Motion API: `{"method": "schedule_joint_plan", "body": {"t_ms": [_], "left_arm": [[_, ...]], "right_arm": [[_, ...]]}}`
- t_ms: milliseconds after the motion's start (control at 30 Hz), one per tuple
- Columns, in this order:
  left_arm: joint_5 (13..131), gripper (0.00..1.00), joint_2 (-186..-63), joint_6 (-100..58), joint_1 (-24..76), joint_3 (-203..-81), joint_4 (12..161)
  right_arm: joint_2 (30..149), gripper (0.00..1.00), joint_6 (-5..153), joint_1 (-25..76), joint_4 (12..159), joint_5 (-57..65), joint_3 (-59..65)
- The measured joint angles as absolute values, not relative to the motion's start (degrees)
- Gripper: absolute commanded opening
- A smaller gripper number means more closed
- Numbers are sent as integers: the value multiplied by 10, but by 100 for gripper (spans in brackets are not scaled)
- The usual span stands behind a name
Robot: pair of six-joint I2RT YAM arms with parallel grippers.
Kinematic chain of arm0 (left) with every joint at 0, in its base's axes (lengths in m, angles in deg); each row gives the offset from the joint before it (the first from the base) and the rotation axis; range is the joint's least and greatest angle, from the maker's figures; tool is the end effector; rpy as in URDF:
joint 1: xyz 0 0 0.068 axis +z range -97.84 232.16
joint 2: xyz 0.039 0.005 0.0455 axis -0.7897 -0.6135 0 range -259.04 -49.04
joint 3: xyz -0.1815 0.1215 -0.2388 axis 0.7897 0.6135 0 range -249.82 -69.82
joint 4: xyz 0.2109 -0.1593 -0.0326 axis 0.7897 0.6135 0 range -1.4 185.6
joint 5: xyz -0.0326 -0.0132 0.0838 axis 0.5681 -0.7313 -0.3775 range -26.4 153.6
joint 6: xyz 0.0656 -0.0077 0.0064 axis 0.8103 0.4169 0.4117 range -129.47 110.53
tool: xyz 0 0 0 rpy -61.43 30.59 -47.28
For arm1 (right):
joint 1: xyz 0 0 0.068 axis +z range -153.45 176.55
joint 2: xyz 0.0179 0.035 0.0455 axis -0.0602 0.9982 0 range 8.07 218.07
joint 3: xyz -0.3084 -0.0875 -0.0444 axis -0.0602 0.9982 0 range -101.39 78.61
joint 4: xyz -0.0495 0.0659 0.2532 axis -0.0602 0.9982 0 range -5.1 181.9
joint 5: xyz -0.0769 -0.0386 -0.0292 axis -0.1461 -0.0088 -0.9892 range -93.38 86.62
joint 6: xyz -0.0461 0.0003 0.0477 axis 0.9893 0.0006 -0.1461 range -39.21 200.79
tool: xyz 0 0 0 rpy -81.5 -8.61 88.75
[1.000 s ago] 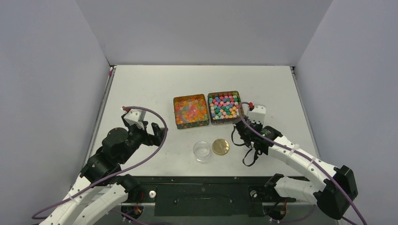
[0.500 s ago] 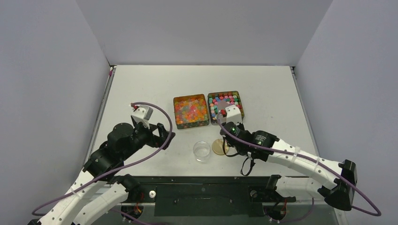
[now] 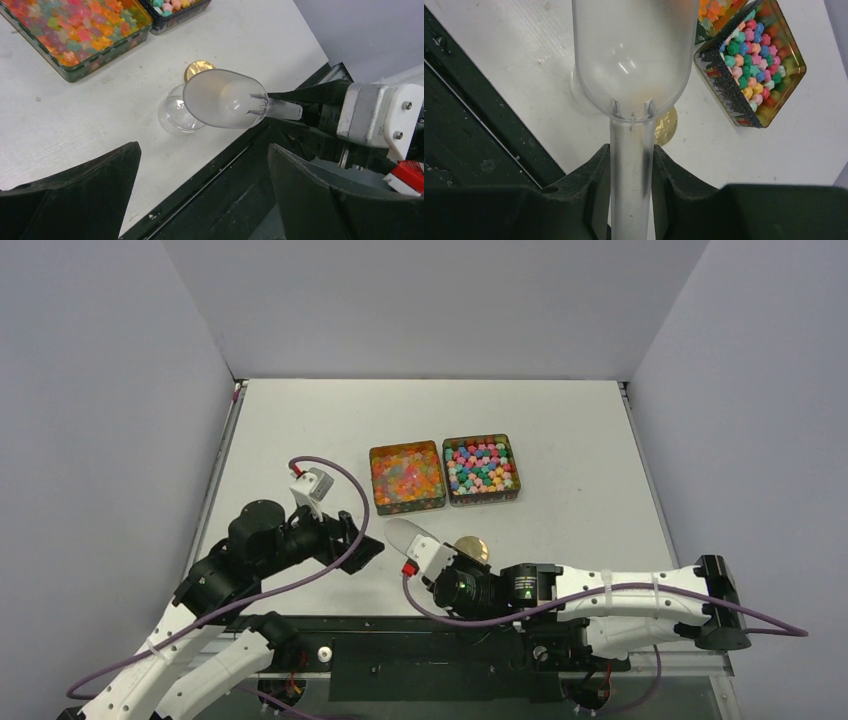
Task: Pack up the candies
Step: Scoop the fake candies from the storage box.
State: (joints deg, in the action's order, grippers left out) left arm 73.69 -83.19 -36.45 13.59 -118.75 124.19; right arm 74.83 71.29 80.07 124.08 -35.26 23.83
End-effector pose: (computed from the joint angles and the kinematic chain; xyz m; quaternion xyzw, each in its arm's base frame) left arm 0.0743 -0.0710 0.3683 0.1325 0.8108 -0.3670 0.4364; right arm 0.0533 0.2221 0.3185 -0.4729 0.7791 0.0537 0.4079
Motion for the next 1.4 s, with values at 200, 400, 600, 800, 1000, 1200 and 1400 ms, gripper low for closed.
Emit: {"method": "schedule_joint_plan", "body": {"t_ms": [200, 400, 600, 800, 1000, 1200, 1400], "left_arm": [[796, 97, -854, -376, 136, -1187, 1267], [837, 100, -862, -378, 136, -1187, 1285], [873, 83, -863, -380, 136, -1186, 1289], [907, 72, -867, -389, 136, -1175, 1288], [924, 58, -870, -391, 136, -1164, 1288], [928, 44, -869, -396, 136, -1152, 1286], [928, 28, -870, -403, 136, -1151, 1282]], "right_arm": [[763, 0, 774, 827, 1235, -359, 235], [759, 0, 844, 866, 1207, -359, 239], [736, 0, 884, 883, 1190, -357, 247], [731, 0, 897, 889, 1183, -360, 247], [731, 0, 902, 893, 1175, -364, 250], [731, 0, 903, 894, 1170, -367, 257], [731, 0, 903, 903, 1168, -369, 257]]}}
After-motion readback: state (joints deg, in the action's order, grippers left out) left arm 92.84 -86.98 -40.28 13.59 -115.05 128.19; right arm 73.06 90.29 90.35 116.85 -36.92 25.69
